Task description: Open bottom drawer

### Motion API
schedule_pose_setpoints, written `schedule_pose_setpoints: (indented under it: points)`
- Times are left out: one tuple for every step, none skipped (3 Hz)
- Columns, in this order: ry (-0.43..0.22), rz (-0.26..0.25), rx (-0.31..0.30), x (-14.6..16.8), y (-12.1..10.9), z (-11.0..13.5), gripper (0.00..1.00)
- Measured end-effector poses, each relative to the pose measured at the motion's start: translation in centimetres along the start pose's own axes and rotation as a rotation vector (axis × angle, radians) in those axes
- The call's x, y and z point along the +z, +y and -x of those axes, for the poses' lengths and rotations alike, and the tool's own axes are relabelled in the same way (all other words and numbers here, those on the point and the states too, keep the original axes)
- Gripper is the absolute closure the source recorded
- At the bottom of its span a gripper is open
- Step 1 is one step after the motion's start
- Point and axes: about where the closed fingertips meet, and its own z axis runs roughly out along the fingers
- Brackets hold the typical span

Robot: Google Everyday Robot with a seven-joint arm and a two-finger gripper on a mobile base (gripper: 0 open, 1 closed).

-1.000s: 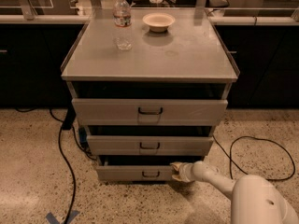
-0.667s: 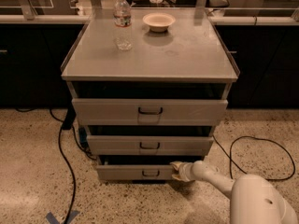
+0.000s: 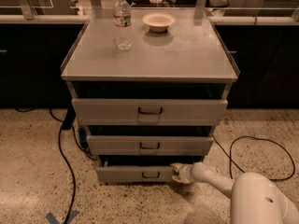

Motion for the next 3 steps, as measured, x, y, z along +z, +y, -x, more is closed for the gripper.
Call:
schedule_pose_setpoints:
  points:
    - [0.005,0.003,0.004,-0.17,0.29,0.15,1.00]
    - [0.010,0.005,0.011,-0.41,0.69,0.48,1.00]
    - [0.007,0.012,0.008,-0.22,0.89,0.59,1.00]
